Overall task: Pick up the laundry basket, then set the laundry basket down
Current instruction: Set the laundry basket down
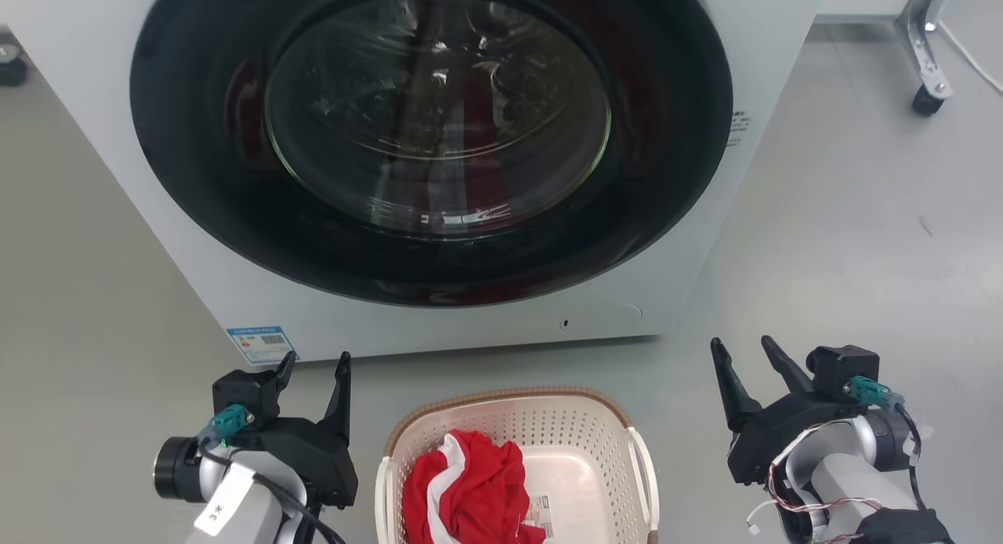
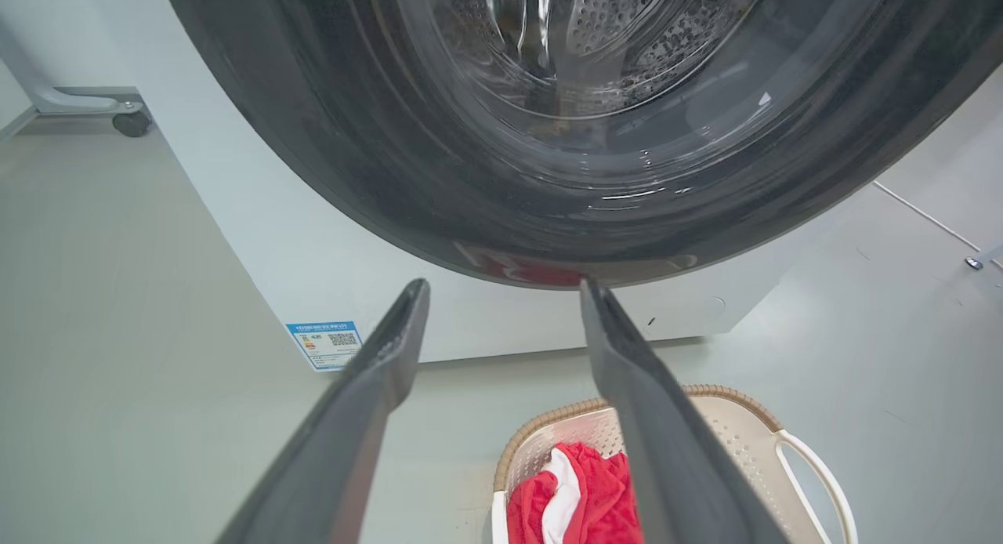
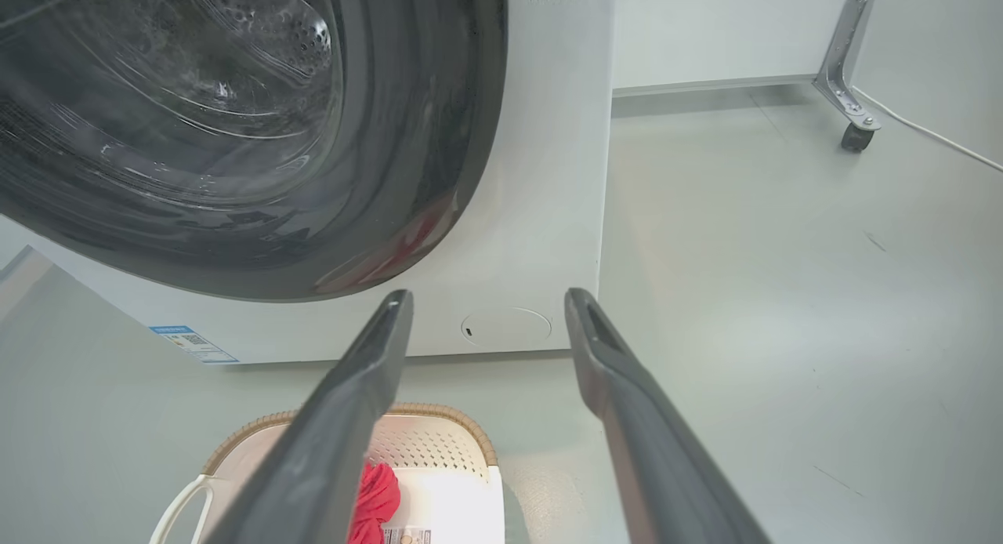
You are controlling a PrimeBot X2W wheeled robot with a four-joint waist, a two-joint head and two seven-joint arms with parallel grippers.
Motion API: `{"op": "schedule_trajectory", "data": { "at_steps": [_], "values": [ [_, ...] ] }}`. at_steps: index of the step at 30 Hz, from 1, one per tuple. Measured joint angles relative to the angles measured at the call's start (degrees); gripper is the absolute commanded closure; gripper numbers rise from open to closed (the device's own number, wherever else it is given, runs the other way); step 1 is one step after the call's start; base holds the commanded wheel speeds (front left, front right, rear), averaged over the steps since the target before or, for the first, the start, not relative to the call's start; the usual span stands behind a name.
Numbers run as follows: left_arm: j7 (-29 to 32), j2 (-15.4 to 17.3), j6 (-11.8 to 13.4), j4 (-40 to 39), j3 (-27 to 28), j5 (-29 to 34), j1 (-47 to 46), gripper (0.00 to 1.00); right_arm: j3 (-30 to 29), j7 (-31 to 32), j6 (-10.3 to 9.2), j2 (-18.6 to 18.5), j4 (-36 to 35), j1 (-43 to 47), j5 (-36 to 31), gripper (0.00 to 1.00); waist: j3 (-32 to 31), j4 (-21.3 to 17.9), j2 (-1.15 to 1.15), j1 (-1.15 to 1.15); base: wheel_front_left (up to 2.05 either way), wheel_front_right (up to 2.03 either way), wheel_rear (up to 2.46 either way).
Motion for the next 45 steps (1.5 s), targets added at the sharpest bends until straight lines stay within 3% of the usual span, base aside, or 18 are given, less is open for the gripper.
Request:
{"op": "schedule_trajectory", "data": {
  "at_steps": [14,32,45],
  "values": [
    [-0.01,3.53,3.88,-21.02,3.01,5.63,9.68,0.00,-3.53,-0.02,-5.09,-3.33,-18.37,7.01,-5.46,0.00,-4.44,0.58,0.00,0.00,0.00,0.00,0.00],
    [-0.01,5.47,5.82,-39.24,7.80,9.66,21.68,0.00,-7.56,-0.03,-7.83,-6.39,-35.41,17.93,-10.74,0.00,-5.77,0.42,0.00,0.00,0.00,0.00,0.00],
    [-0.02,2.50,5.89,-44.37,13.49,11.29,27.51,0.00,-11.84,-0.19,-8.29,-6.09,-41.28,24.49,-11.41,0.00,-6.25,0.37,0.01,0.00,0.00,0.00,0.00]
  ]
}}
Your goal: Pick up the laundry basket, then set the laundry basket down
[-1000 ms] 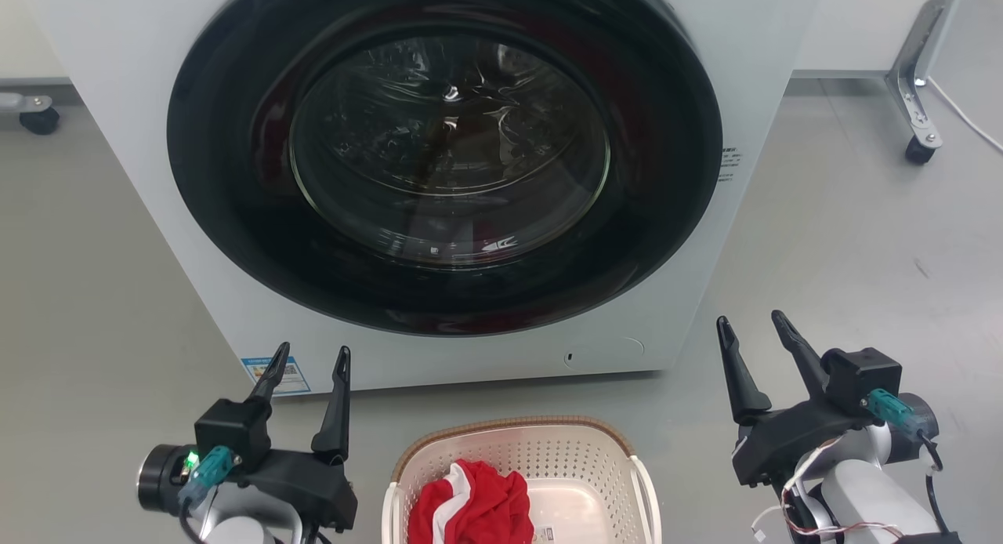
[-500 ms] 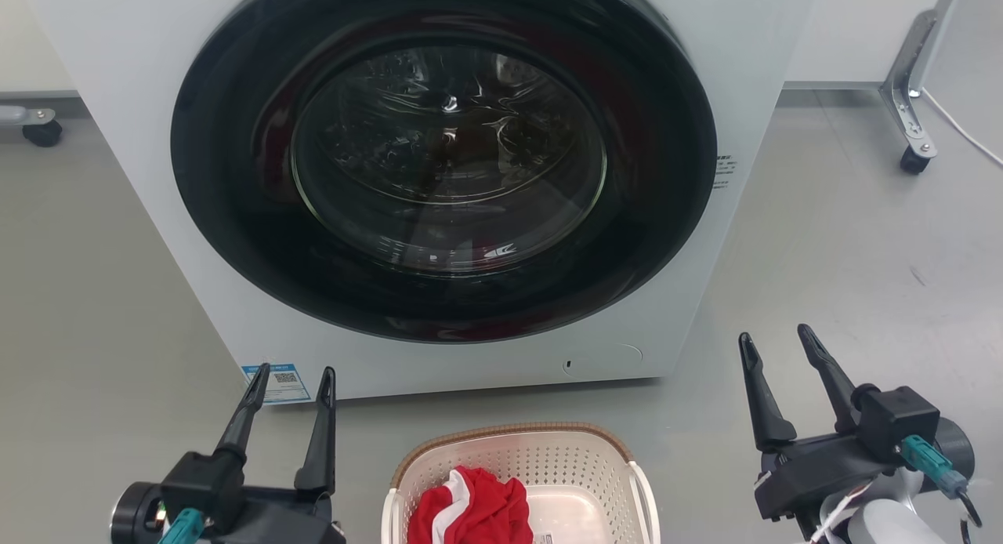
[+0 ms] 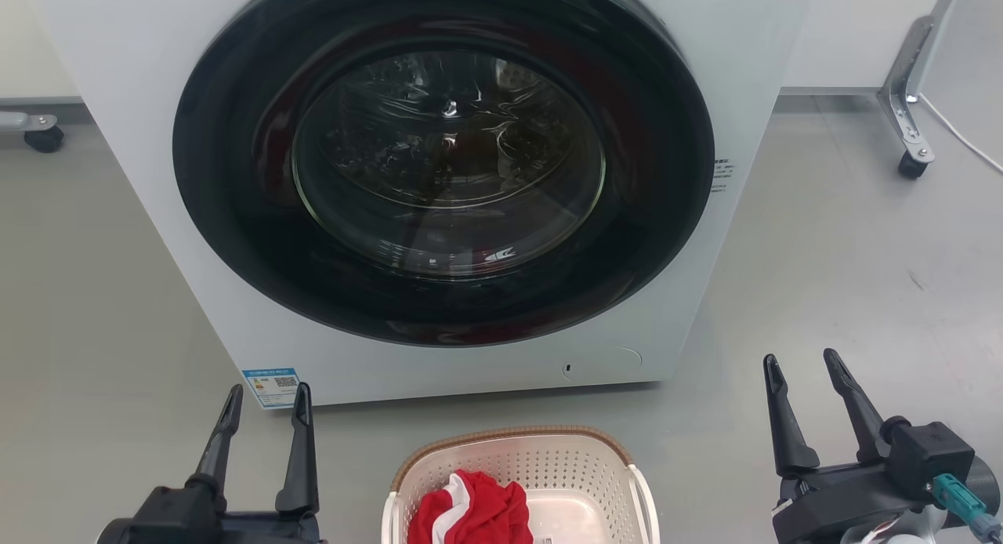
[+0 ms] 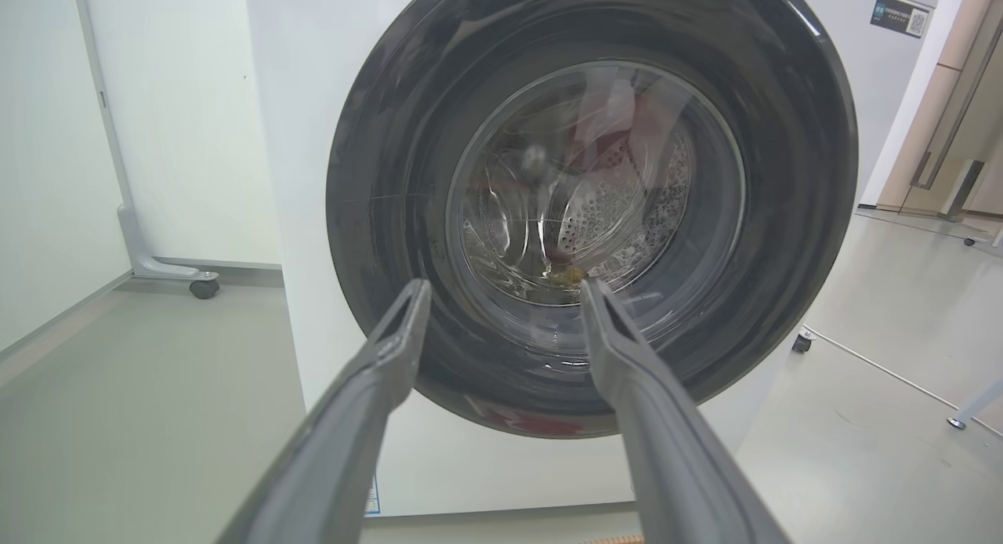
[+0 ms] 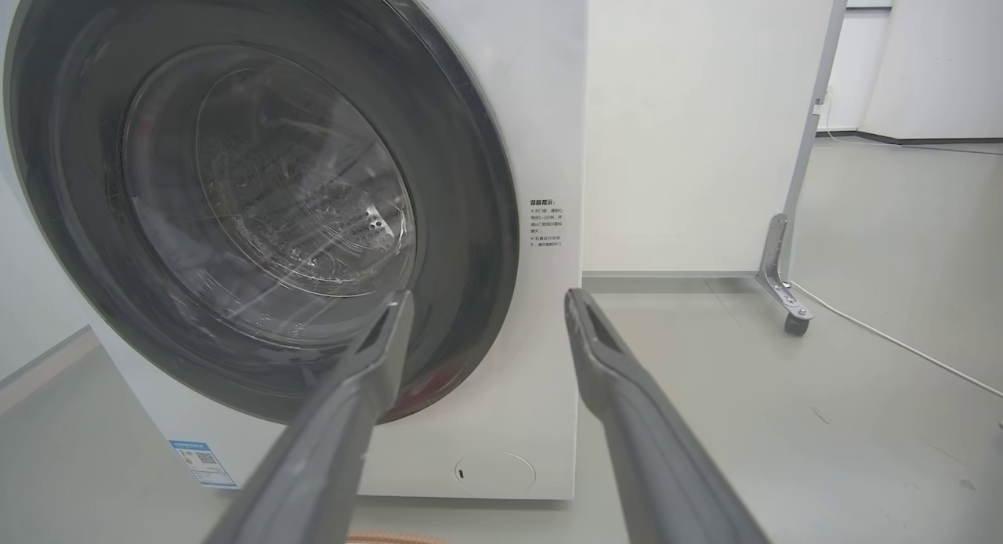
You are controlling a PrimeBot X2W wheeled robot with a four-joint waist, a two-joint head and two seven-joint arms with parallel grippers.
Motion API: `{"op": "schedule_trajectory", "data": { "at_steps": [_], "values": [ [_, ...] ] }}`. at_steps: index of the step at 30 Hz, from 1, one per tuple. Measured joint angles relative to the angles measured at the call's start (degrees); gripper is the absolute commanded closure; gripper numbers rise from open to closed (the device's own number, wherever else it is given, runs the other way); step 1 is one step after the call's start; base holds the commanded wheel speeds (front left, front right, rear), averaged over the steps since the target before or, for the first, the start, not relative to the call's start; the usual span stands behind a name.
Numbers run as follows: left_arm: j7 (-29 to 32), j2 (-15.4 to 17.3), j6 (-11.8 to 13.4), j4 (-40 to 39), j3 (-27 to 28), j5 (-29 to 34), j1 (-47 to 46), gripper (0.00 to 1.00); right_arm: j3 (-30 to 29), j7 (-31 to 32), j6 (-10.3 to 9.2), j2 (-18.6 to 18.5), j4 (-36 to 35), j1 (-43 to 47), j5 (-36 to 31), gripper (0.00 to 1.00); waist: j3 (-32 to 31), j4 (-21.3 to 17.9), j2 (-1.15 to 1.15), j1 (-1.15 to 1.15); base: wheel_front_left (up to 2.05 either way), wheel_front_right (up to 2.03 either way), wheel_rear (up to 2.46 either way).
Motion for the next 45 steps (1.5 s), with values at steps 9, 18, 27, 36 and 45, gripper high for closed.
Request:
{"op": "schedule_trajectory", "data": {
  "at_steps": [9,18,27,36,45],
  "values": [
    [1.22,-1.53,0.00,-1.57,1.75,2.24,1.30,0.00,-0.93,-0.01,-0.05,0.62,-1.82,0.94,-1.49,0.00,0.12,0.09,0.00,0.00,0.00,0.00,0.00],
    [3.22,-2.92,0.00,-2.85,3.12,3.72,2.09,0.00,-1.69,0.23,-0.05,1.10,-2.56,1.22,-2.15,0.00,0.52,0.18,0.00,0.01,0.00,0.00,0.00],
    [5.23,-3.78,0.00,-3.78,3.48,5.75,2.54,0.00,-2.56,0.68,-0.05,1.60,-2.99,1.95,-2.70,0.00,0.57,0.27,0.00,0.01,0.00,0.00,0.00],
    [7.19,-4.21,0.00,-4.70,3.79,6.69,3.15,0.00,-3.15,1.34,-0.07,2.01,-3.64,2.03,-3.16,0.00,0.77,0.33,0.00,0.01,0.00,0.00,0.00],
    [7.73,-4.61,-0.10,-2.49,3.61,6.46,4.15,1.00,-2.93,1.99,0.07,3.36,-1.41,3.69,-2.91,1.00,0.91,0.34,0.00,0.00,0.00,0.00,0.00]
  ]
}}
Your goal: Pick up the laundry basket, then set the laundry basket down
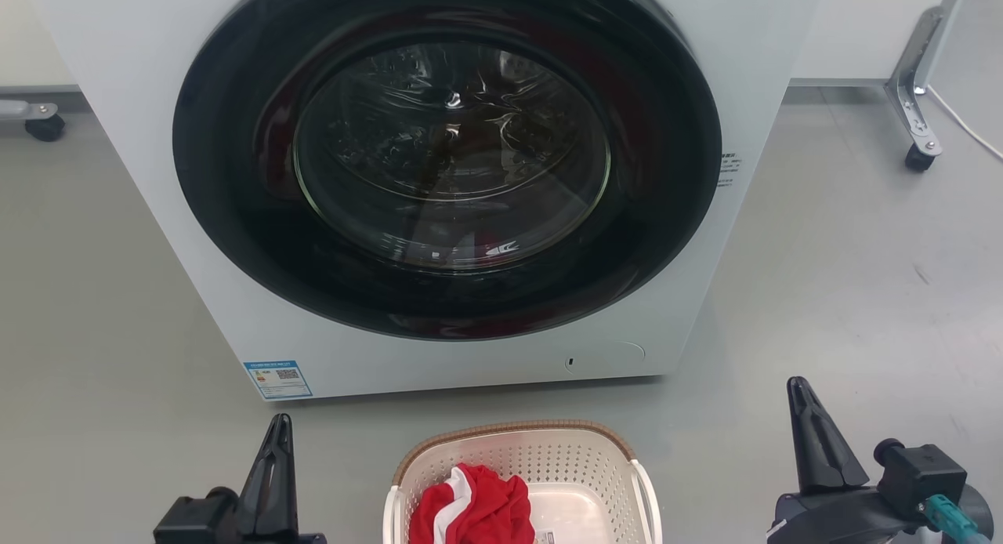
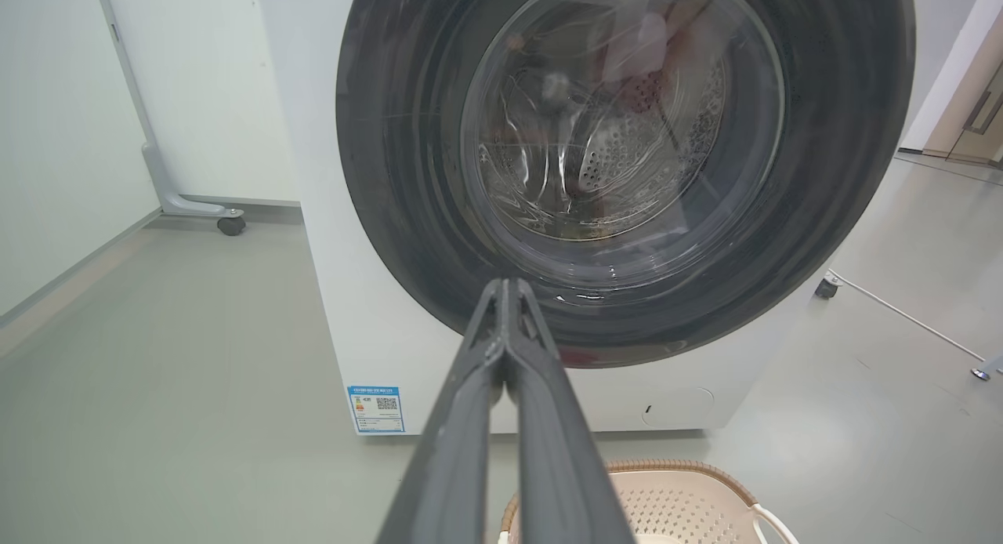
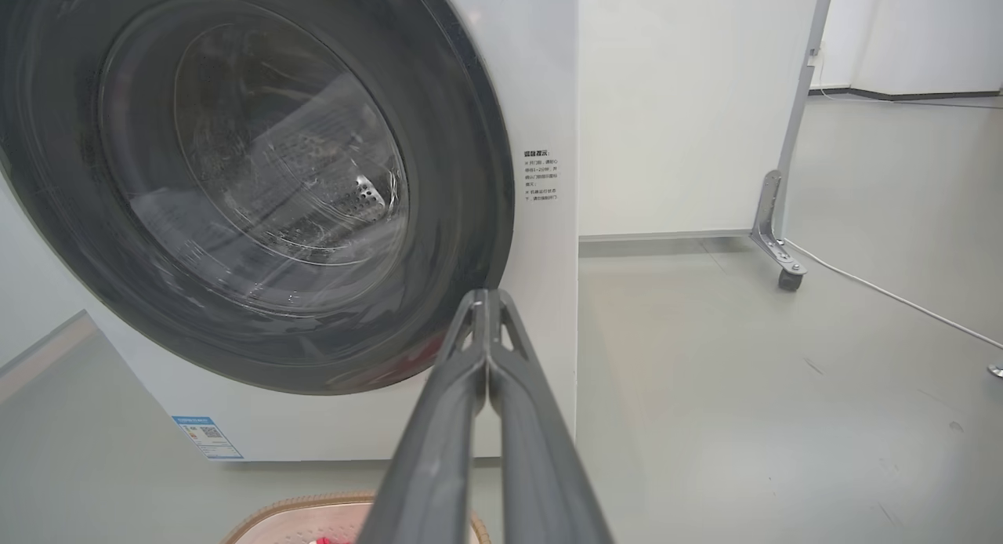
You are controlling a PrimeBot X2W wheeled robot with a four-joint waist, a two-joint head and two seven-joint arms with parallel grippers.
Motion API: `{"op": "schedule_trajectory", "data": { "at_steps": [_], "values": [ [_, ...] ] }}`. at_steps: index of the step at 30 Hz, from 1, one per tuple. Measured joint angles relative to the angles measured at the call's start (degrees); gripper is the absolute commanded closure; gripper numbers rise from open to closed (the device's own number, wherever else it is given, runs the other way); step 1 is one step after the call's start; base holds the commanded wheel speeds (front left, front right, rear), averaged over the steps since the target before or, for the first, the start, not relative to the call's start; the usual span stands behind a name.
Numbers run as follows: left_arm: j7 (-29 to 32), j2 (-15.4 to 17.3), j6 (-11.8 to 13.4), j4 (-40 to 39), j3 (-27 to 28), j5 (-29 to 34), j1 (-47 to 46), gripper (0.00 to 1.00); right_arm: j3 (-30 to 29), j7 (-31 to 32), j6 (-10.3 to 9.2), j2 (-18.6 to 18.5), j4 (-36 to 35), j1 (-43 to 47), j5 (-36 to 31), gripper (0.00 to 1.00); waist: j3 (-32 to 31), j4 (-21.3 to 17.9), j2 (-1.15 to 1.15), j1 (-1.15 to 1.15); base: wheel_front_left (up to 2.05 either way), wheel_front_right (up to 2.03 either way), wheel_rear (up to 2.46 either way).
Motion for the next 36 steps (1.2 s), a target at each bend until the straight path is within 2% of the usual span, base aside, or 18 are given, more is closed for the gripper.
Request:
{"op": "schedule_trajectory", "data": {
  "at_steps": [12,36],
  "values": [
    [1.45,-0.34,-1.10,1.64,1.72,-6.03,-0.12,1.00,-2.76,1.90,1.27,1.00,0.92,-0.04,6.59,1.00,-0.15,-0.05,0.00,0.00,0.00,0.00,0.00],
    [5.04,-1.54,-4.59,5.73,5.48,-25.96,-2.33,1.00,-8.79,6.99,4.58,3.68,3.39,-0.57,24.30,1.00,-0.52,-0.13,0.00,0.00,0.00,0.00,0.00]
  ]
}}
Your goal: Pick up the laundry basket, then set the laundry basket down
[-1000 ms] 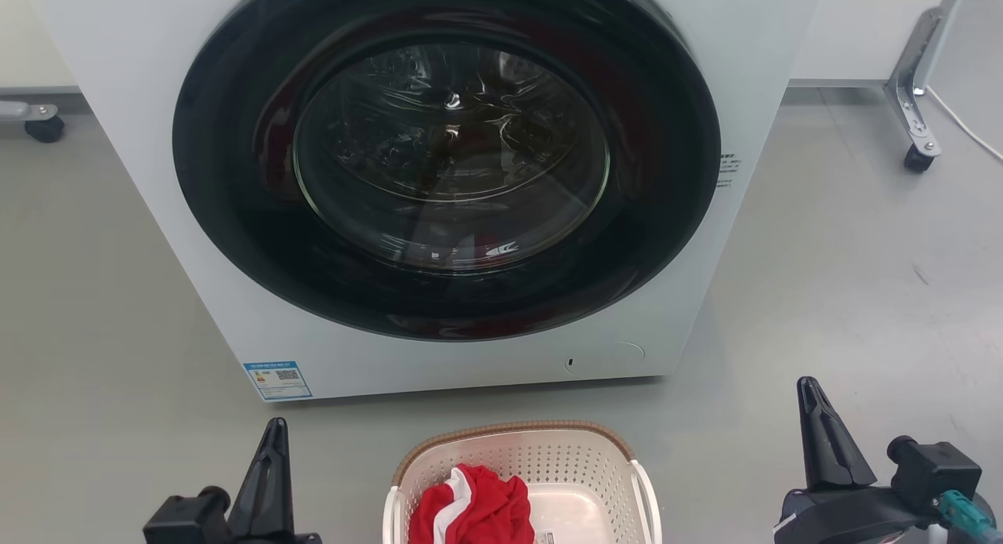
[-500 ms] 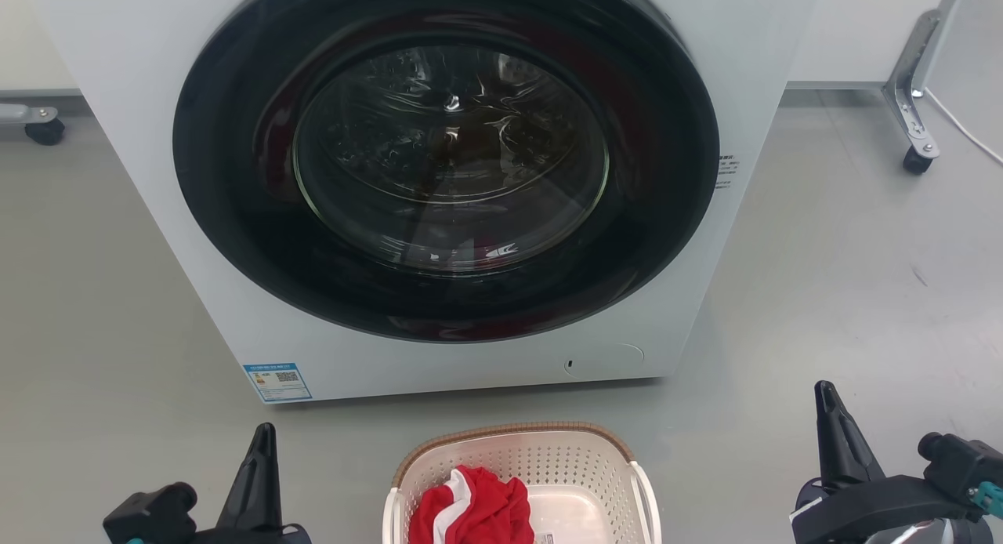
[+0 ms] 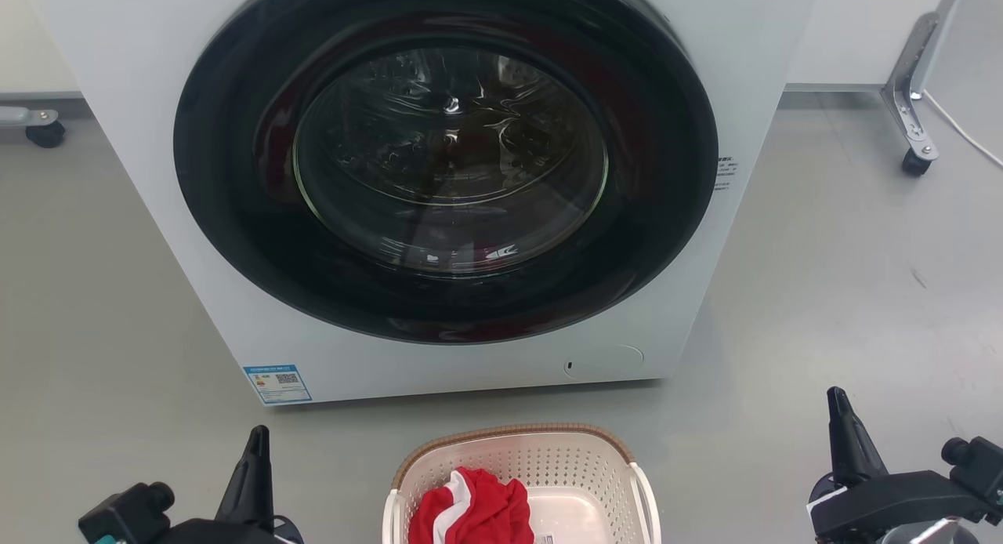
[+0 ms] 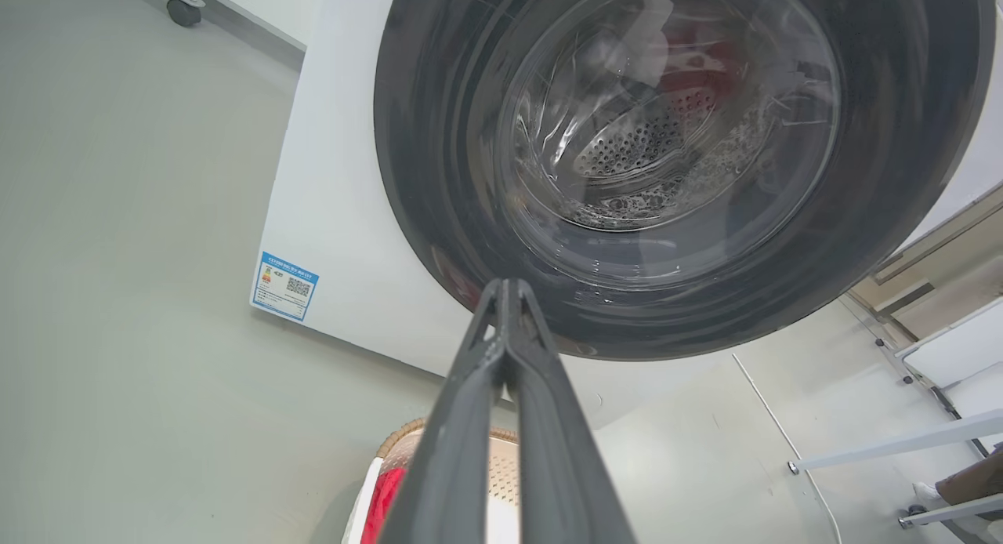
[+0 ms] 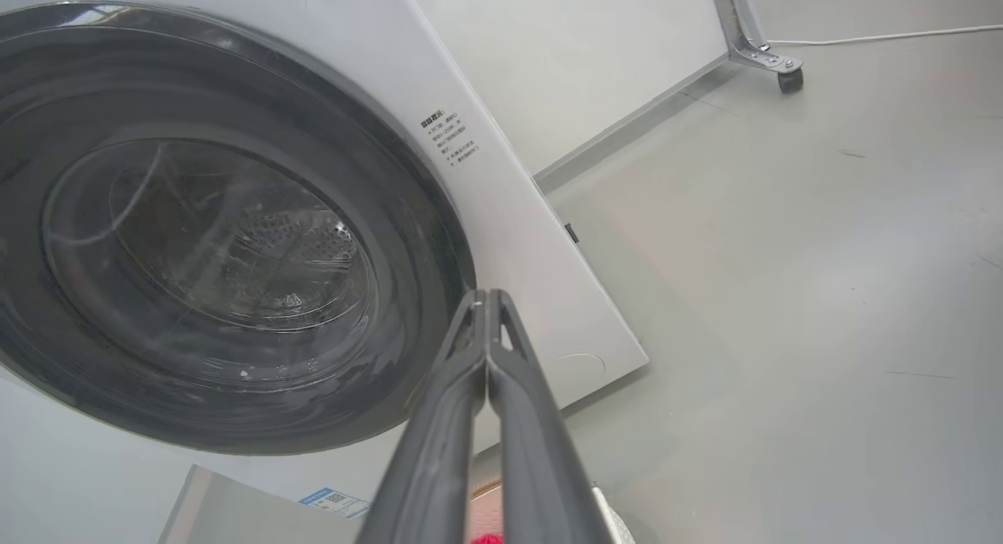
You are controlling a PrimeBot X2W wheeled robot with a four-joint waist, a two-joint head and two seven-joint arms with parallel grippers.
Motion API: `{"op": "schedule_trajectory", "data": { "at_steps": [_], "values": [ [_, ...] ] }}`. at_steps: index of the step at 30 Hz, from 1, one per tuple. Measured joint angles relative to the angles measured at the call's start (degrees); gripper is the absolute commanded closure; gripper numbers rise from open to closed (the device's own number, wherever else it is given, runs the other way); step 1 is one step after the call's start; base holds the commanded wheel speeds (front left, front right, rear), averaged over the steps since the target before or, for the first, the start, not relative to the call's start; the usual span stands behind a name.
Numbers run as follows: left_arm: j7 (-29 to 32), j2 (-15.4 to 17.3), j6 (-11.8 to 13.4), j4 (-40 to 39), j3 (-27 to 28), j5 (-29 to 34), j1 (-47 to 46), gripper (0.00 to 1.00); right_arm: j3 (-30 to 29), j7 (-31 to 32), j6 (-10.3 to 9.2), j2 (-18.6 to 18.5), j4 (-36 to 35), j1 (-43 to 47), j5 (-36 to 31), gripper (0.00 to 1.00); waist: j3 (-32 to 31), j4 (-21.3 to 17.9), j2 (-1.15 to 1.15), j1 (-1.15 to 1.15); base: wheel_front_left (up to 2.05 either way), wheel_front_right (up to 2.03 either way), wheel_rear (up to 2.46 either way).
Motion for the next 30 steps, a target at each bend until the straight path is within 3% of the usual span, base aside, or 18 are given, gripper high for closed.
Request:
{"op": "schedule_trajectory", "data": {
  "at_steps": [30],
  "values": [
    [3.55,-1.24,-4.04,5.30,4.26,-21.76,-2.85,1.00,-7.05,5.49,4.05,3.21,3.15,-1.06,20.58,1.00,-0.43,-0.10,0.00,0.00,0.00,0.00,0.00]
  ]
}}
